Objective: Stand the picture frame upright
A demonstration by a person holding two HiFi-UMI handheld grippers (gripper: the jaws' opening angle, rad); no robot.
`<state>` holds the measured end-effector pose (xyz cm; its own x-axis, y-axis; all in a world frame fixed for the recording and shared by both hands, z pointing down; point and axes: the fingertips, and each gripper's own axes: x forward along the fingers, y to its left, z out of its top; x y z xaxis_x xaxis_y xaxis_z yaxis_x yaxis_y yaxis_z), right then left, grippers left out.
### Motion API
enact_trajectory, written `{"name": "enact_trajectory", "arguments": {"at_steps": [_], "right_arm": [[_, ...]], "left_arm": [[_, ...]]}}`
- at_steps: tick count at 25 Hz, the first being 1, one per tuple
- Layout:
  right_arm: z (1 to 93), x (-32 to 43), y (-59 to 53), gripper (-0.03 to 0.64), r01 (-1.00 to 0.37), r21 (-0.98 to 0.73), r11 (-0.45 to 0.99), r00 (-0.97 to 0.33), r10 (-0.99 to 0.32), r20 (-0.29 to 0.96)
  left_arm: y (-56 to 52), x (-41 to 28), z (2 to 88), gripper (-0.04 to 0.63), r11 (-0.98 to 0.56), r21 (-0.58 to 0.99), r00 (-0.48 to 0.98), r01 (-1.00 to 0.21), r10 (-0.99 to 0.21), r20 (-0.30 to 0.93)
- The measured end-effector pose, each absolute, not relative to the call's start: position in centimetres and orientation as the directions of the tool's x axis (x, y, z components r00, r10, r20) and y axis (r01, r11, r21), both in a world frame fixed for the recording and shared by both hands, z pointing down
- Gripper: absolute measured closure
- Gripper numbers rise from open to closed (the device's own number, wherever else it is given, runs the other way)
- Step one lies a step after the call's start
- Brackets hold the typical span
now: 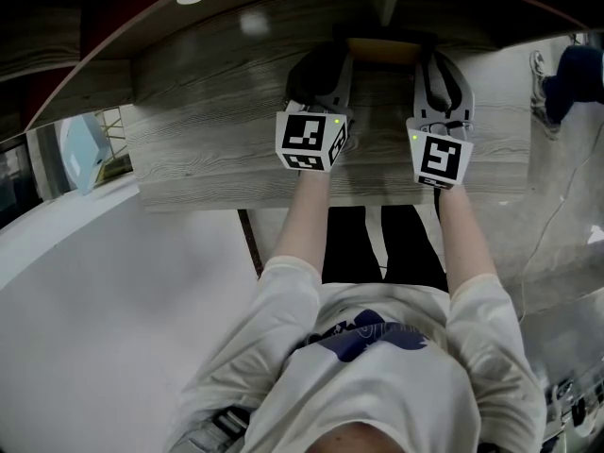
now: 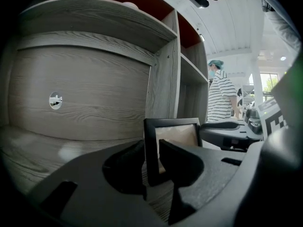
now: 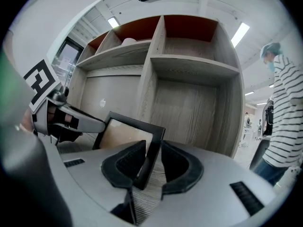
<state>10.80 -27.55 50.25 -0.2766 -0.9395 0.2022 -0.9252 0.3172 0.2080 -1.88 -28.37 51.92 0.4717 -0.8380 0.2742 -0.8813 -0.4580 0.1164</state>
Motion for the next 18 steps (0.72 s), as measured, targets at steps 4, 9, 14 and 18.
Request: {"name": "enact_trajectory", "arguments": {"at_steps": [4, 9, 14, 18], "right_arm": [[50.2, 11.0, -27.6, 0.462, -0.927, 0.199, 0.32, -0.281, -0.939, 0.198], [50.2, 11.4, -27.6, 0.449, -0.932, 0.187, 0.311, -0.275, -0.942, 0.194], [49.8, 11.3, -27.2, 0.448, -0.933, 0.173, 0.316, -0.281, -0.939, 0.198], [48.9, 10.8, -26.6, 0.448, -0.927, 0.167, 0.335, -0.302, -0.933, 0.198]], "left_arm": [[-28.5, -2.0, 51.9, 0.49, -0.452, 0.107, 0.463, -0.886, -0.843, 0.276], [-28.4, -2.1, 51.9, 0.472, -0.447, 0.099, 0.456, -0.889, -0.843, 0.284], [-28.0, -2.4, 51.2, 0.455, -0.433, 0.109, 0.446, -0.895, -0.85, 0.279], [-27.5, -2.4, 49.9, 0.442, -0.43, 0.097, 0.44, -0.897, -0.856, 0.27]]}}
